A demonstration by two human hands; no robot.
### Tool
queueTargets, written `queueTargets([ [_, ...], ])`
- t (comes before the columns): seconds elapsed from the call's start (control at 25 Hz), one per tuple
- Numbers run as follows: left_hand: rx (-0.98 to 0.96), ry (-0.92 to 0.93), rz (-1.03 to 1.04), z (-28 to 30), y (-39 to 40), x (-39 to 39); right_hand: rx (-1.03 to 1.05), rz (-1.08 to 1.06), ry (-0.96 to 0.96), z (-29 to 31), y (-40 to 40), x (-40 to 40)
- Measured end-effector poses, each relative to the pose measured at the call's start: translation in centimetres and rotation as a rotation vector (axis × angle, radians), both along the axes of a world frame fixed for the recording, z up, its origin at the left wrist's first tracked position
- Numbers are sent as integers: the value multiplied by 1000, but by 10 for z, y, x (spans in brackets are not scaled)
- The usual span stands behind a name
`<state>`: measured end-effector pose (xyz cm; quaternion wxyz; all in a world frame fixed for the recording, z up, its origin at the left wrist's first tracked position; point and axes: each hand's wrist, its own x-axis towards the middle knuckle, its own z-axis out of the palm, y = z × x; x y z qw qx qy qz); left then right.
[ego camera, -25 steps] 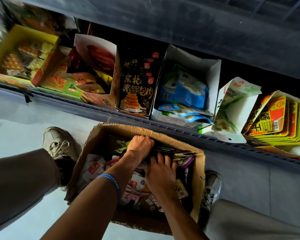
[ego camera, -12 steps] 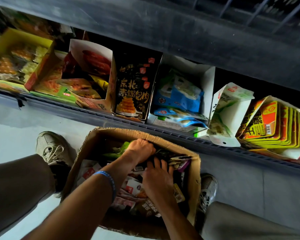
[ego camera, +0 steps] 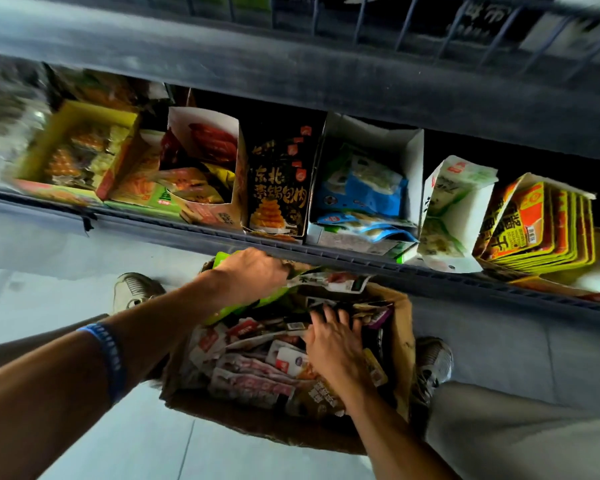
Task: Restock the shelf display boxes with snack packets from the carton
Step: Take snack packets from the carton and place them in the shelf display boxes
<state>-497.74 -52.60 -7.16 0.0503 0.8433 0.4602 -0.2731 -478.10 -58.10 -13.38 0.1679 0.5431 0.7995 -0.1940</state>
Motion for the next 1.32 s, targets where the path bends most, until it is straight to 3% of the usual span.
queueTargets([
  [0.12, 111, -85, 72, 40, -7, -14, 47, -87, 127, 2, -5, 5],
  [0.24, 299, -559, 337, 75, -21, -38, 147, -141, 259, 12, -13, 6],
  [0.32, 360, -755, 448, 88, -38, -49, 271, -182, 320, 21, -17, 8],
  [0.44, 397, -869, 739, 91, -72, -45, 293, -498, 499, 33, -37, 2],
  [0.56, 474, -1120, 1020, 78, -97, -24, -78, -1198, 964, 52, -71, -13],
  [0.64, 483, -1315, 1149, 71, -105, -8, -543, -1616, 1250, 71, -94, -24],
  [0.68, 497, -1394, 1217, 70, -106, -2, -777, -1678, 1318, 80, -102, -29],
  [0.76, 499, -1553, 1409, 71, -105, 4, -1080, -1593, 1493, 100, -111, -34],
  [0.88, 548, -1673, 1687, 76, -95, 1, -1292, -1429, 1777, 116, -106, -30],
  [0.96, 599, -1697, 1722, 80, -90, 0, -1293, -1312, 1733, 115, -100, -24],
  [1.12, 579, -1703, 1700, 72, -85, 5, -1226, -786, 1437, 113, -113, -26],
  [1.2, 522, -1731, 1740, 73, -86, 11, -1233, -932, 1551, 118, -116, -30],
  [1.32, 382, -1756, 1843, 70, -102, 30, -1023, -1499, 1770, 122, -112, -26],
])
